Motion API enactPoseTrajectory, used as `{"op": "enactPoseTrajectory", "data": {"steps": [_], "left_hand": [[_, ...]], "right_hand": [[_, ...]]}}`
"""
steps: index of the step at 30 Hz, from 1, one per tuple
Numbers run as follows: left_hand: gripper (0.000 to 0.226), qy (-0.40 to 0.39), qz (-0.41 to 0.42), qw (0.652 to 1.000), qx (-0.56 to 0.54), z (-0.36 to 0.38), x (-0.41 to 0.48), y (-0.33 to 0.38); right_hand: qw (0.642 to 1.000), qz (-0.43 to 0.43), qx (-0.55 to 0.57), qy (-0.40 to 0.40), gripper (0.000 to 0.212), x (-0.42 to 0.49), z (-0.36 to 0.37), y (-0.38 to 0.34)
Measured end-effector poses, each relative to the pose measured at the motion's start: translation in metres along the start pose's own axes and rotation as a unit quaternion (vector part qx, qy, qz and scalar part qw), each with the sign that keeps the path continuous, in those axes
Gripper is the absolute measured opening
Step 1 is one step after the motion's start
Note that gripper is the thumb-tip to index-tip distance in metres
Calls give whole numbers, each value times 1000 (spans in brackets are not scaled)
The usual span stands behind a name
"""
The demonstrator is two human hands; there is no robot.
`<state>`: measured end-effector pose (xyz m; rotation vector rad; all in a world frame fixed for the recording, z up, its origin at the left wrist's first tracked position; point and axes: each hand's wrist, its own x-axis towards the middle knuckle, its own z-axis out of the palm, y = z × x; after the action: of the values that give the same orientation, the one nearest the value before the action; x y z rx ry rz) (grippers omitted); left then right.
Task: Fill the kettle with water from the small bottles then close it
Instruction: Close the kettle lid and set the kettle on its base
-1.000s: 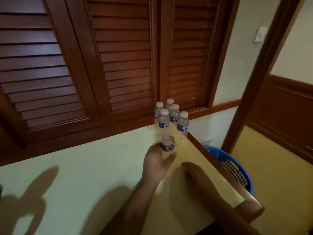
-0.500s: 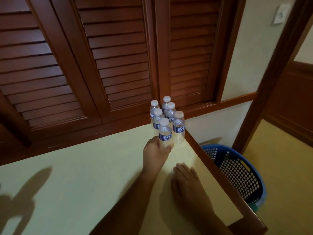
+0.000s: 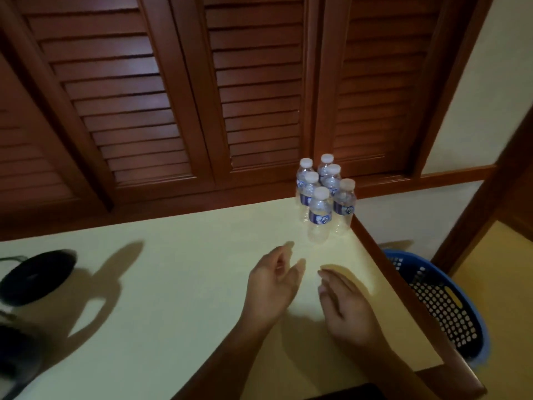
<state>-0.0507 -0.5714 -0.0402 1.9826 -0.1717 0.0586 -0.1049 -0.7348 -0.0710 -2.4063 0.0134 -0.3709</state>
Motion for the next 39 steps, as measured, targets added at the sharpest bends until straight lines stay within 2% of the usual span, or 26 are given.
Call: {"op": "enactPoseTrajectory", "data": {"steps": [3, 8, 16, 22, 27, 32, 35, 39], "left_hand": [[25, 31, -8, 999, -22, -35, -42, -2], [41, 144, -28, 988, -51, -105, -98, -13], [34, 319, -30, 947, -17, -203, -171, -24], [33, 412, -30, 910, 19, -258, -211, -16], [27, 451, -9, 892, 20, -304, -222, -13], [19, 459, -8, 888, 14, -352, -209, -28], [19, 441, -4, 897, 26, -383, -195, -44], [18, 389, 9, 920, 53, -424, -187, -71]], "right_hand": [[996, -40, 72, -23, 36, -8, 12, -37], [972, -87, 206, -77, 31, -25, 41, -126], [922, -145, 293, -209, 33, -51, 79, -236], [883, -164, 361, -251, 29, -64, 105, -295], [873, -146, 403, -232, 27, -61, 124, -333], [887, -163, 380, -206, 32, -50, 146, -357], [895, -150, 373, -194, 41, -50, 159, -371], [909, -108, 384, -121, 47, -59, 182, -402]]}}
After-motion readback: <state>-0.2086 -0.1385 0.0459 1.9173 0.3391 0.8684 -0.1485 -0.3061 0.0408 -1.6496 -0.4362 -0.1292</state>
